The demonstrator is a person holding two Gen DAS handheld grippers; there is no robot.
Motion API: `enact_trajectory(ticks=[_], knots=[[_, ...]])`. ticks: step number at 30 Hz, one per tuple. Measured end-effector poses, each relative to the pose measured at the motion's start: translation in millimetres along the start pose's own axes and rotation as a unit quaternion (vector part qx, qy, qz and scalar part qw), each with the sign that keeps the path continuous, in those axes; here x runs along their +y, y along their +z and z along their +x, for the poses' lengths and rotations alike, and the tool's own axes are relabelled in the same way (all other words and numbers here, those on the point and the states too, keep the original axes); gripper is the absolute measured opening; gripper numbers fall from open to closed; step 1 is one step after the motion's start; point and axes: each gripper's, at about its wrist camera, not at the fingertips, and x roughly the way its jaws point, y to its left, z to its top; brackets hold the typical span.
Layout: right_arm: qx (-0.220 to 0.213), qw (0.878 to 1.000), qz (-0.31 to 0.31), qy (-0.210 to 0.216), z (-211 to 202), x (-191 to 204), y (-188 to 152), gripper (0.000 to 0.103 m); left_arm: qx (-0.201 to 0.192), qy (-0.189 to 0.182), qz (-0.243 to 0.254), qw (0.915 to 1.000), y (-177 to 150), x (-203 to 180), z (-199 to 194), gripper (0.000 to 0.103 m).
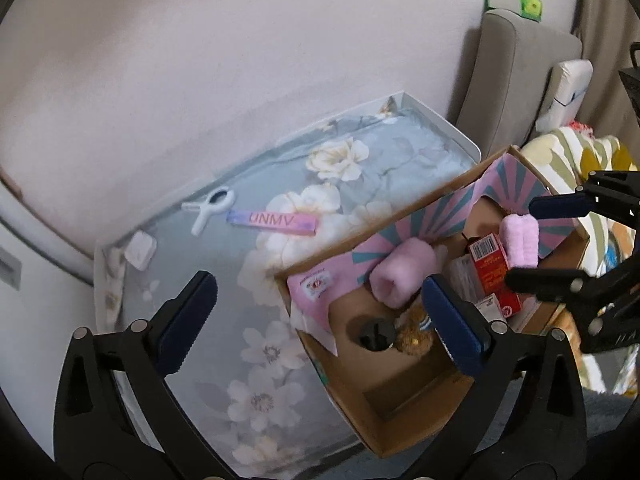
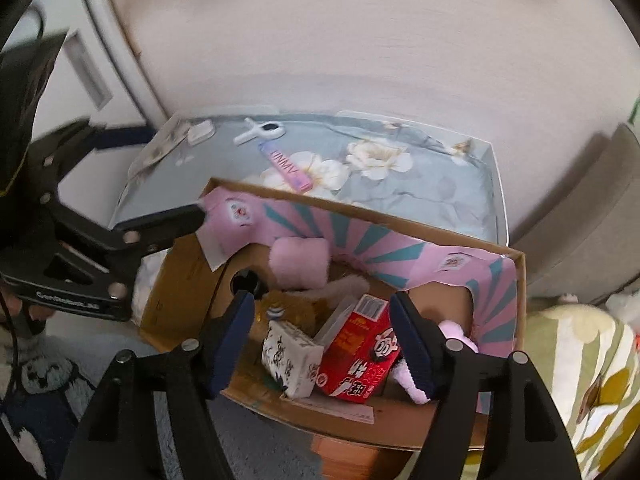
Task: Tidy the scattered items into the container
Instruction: 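Open both grippers to drop the pink pad and printed box into the box, then move the left tool to the white earphone case while the right reaches the UNMV stick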
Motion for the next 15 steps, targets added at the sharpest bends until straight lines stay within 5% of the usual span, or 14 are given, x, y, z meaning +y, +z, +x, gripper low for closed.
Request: enact_trajectory(ticks=[15], knots=[[-0.024, 0.998, 0.033, 0.044, 2.6, -1.4, 25.1, 0.066, 0.015, 0.015, -0.077, 0.9968, -11.1, 55.6, 9.4, 0.102]])
